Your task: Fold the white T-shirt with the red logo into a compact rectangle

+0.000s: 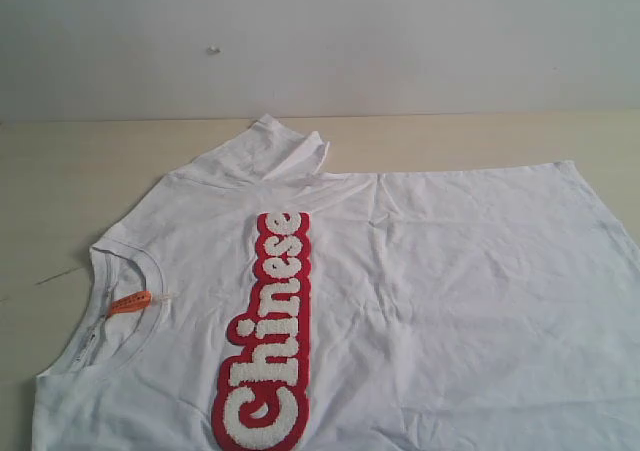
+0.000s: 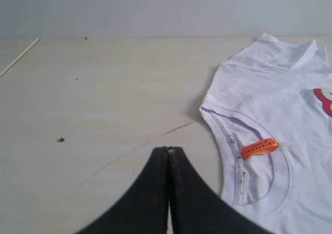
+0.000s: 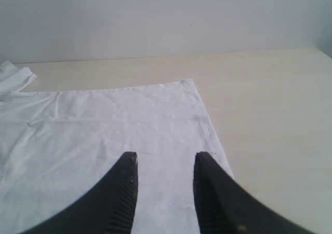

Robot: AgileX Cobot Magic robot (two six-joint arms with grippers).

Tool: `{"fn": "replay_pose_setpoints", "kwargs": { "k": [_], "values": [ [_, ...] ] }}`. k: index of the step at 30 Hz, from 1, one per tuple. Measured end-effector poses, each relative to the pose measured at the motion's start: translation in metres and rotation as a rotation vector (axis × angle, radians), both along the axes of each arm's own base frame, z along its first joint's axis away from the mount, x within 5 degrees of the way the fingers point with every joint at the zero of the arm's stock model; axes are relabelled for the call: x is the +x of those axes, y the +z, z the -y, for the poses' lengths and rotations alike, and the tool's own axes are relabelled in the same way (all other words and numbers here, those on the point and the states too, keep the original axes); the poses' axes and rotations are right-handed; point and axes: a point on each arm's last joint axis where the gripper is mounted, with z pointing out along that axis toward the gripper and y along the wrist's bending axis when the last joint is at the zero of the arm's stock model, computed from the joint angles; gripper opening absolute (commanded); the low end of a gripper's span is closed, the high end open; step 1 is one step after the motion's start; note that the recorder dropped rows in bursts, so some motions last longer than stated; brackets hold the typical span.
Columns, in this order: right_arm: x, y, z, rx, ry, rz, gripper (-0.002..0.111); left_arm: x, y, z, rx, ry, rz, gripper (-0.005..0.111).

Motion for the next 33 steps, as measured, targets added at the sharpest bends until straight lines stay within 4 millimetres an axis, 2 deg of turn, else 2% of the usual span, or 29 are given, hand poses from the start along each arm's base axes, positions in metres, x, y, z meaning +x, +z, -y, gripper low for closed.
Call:
{"fn": "replay_pose_setpoints", "kwargs": {
  "k": [26, 33],
  "values": [
    [0.000, 0.000, 0.000, 0.000, 0.000, 0.000, 0.036, 0.000, 0.000, 0.000, 0.003, 0.000, 0.002, 0.000],
    [0.000, 0.000, 0.000, 0.000, 0.000, 0.000, 0.036, 0.003, 0.020, -0.001, 0.002, 0.006, 0.220, 0.000]
  ]
}}
